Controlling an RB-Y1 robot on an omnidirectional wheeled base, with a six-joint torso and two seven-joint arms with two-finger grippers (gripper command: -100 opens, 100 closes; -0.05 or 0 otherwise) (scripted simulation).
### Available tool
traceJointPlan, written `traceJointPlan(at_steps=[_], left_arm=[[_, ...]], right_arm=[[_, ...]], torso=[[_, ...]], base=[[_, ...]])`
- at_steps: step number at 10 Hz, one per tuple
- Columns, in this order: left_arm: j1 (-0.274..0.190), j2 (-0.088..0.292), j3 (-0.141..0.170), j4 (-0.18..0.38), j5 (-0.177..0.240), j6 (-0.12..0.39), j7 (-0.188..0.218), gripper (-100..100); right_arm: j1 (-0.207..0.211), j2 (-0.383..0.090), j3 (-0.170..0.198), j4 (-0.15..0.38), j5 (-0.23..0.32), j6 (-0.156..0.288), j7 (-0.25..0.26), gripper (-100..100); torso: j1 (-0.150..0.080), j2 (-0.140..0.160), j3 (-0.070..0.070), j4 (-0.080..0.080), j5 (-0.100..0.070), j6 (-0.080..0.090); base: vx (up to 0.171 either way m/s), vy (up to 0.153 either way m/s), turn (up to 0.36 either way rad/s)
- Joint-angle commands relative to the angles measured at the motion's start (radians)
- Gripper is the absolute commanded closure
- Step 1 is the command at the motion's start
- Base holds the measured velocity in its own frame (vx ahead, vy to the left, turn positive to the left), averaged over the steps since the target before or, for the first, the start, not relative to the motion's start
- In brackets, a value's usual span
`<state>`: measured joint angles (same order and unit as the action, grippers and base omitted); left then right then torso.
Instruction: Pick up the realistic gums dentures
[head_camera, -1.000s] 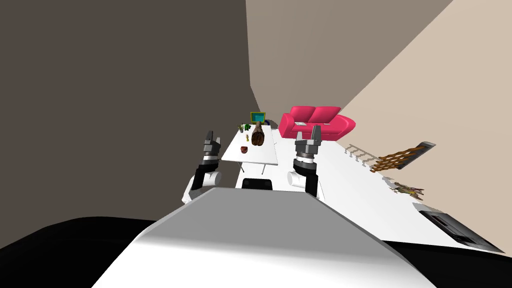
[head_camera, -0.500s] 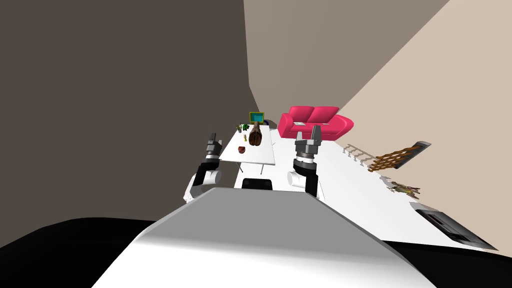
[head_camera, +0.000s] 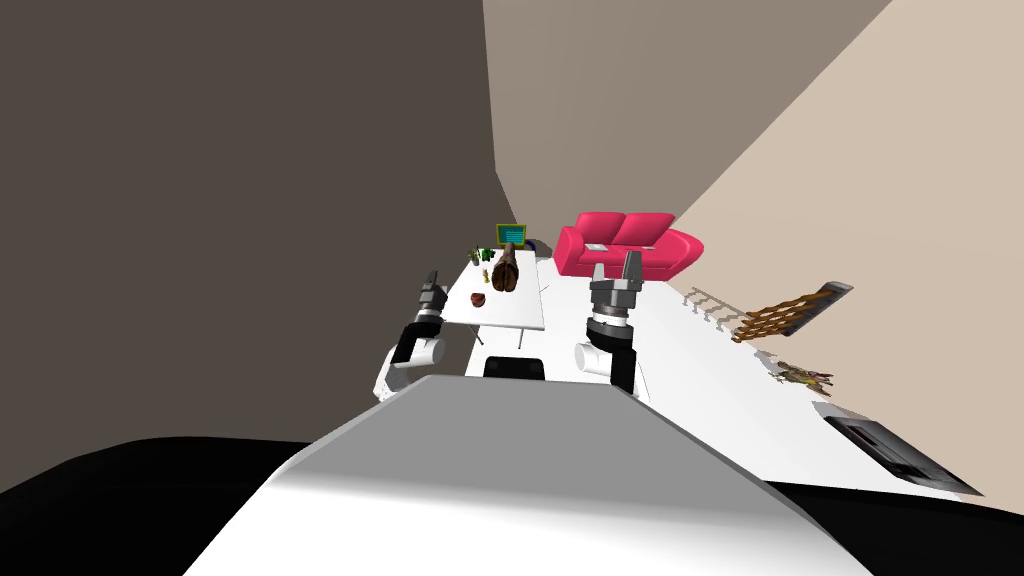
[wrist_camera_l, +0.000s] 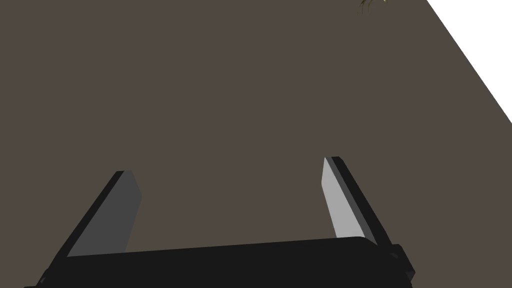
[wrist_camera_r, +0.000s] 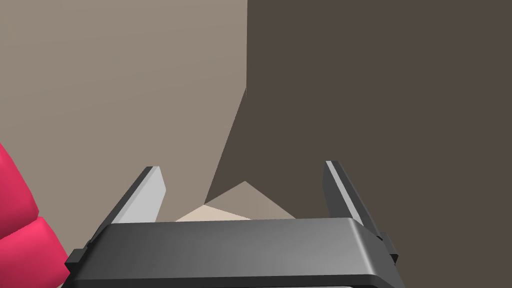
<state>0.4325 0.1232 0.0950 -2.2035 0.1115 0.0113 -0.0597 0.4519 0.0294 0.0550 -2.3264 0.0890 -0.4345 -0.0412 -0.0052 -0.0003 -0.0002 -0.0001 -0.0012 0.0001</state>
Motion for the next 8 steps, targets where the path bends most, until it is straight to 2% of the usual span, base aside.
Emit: traceJointPlan(at_steps=[1, 8], left_arm=[[-0.007, 0.002, 0.011, 0.033, 0.012, 0.033, 0.011, -100], [-0.044, -0.013, 0.037, 0.108, 0.037, 0.207, 0.034, -100]], right_arm=[[0.000, 0.000, 0.000, 0.000, 0.000, 0.000, 0.000, 0], [0.000, 0.000, 0.000, 0.000, 0.000, 0.000, 0.000, 0]], torso=[[0.000, 0.000, 0.000, 0.000, 0.000, 0.000], [0.001, 0.000, 0.000, 0.000, 0.000, 0.000]], base=[[-0.004, -0.094, -0.012], [0.008, -0.064, -0.008]])
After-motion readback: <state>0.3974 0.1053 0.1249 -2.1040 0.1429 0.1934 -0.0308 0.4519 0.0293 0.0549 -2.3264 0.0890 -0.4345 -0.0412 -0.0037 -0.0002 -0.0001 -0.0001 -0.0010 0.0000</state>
